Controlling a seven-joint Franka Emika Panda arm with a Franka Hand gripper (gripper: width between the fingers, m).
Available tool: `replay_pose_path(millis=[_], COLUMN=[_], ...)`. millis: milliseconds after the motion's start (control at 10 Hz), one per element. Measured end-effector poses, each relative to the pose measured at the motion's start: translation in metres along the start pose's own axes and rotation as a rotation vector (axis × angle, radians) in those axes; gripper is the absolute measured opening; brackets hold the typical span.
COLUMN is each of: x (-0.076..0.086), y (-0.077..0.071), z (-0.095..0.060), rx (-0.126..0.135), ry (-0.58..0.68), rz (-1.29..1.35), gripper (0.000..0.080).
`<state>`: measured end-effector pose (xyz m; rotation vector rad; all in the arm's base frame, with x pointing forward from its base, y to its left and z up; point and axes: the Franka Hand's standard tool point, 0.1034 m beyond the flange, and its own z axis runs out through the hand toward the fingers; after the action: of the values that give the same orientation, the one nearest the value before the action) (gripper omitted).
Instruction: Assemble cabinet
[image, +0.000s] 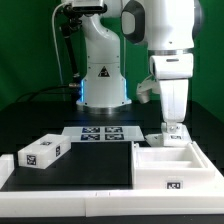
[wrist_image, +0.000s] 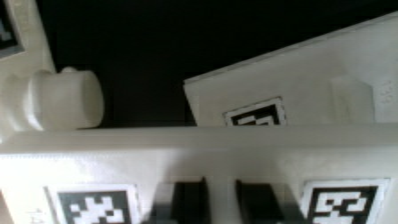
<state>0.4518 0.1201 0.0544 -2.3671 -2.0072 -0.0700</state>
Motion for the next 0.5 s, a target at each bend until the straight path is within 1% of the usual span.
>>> replay_pose_path(millis=[200, 500], x=[0.0014, -0.001], y=[0.0016, 0.0014], z=[-0.0007, -0.0002], rx=[-0.001, 0.002], ry=[0.0, -0.002], rz=[0.003, 0.007], gripper=[0.007, 0.007])
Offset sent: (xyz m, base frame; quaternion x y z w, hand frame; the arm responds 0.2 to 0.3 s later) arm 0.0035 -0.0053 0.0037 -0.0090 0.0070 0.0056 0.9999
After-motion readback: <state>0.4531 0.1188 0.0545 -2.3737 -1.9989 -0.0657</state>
